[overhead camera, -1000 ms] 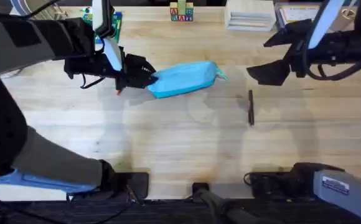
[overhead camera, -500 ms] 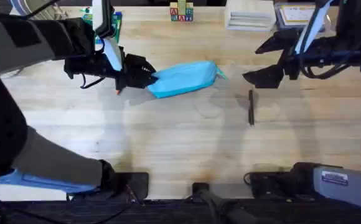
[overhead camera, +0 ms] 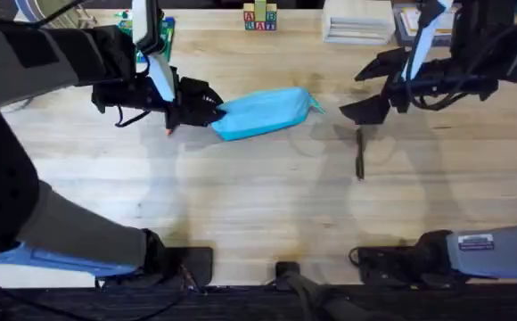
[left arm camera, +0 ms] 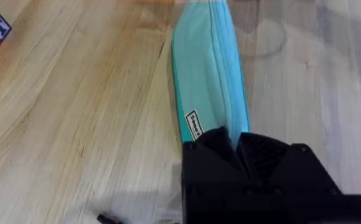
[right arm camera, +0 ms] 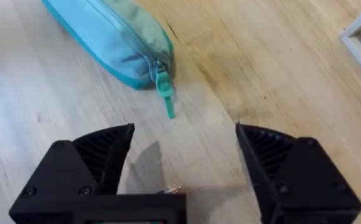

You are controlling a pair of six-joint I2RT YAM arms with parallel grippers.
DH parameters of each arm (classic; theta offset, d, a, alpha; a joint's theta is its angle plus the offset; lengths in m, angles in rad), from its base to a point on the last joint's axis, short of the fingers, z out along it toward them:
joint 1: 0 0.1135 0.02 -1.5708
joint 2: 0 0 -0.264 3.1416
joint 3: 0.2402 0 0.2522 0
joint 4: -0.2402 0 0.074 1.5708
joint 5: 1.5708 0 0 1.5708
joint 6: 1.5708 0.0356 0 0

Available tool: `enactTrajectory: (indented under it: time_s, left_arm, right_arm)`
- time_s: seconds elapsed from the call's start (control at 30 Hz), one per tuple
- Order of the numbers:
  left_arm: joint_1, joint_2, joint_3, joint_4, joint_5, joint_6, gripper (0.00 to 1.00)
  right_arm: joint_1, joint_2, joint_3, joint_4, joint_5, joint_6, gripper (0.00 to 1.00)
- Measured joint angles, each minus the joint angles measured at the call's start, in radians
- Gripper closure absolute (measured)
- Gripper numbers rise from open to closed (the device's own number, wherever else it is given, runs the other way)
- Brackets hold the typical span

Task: Unzip the bag, pick up the pens from the table one at a time and place them inside, then zip the bag closed.

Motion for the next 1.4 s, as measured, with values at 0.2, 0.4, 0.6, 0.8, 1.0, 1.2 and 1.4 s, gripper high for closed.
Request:
enactTrajectory:
  time_s: [0.2, 0.4, 0.6, 0.8, 1.0, 1.2, 1.4]
  left_arm:
    - [0.000, 0.000, 0.000, 0.000, 0.000, 0.000, 0.958]
    - [0.000, 0.000, 0.000, 0.000, 0.000, 0.000, 0.958]
    - [0.000, 0.000, 0.000, 0.000, 0.000, 0.000, 0.958]
    - [0.000, 0.000, 0.000, -0.003, 0.000, 0.000, 0.958]
    - [0.000, 0.000, 0.000, -0.003, 0.000, 0.000, 0.958]
    - [0.000, 0.000, 0.000, -0.003, 0.000, 0.000, 0.958]
    - [0.000, 0.000, 0.000, -0.003, 0.000, 0.000, 0.958]
  right_arm:
    - [0.010, 0.029, 0.000, 0.020, 0.000, 0.000, 0.006]
    - [0.027, 0.043, 0.001, 0.040, 0.000, -0.007, 0.006]
    - [0.048, 0.059, 0.001, 0.050, 0.000, -0.008, 0.006]
    - [0.077, 0.092, 0.002, 0.061, -0.022, -0.008, 0.010]
    - [0.110, 0.112, 0.002, 0.065, -0.038, -0.008, 0.011]
    - [0.128, 0.112, 0.002, 0.068, -0.048, -0.016, 0.014]
    - [0.128, 0.128, 0.003, 0.070, -0.052, -0.019, 0.014]
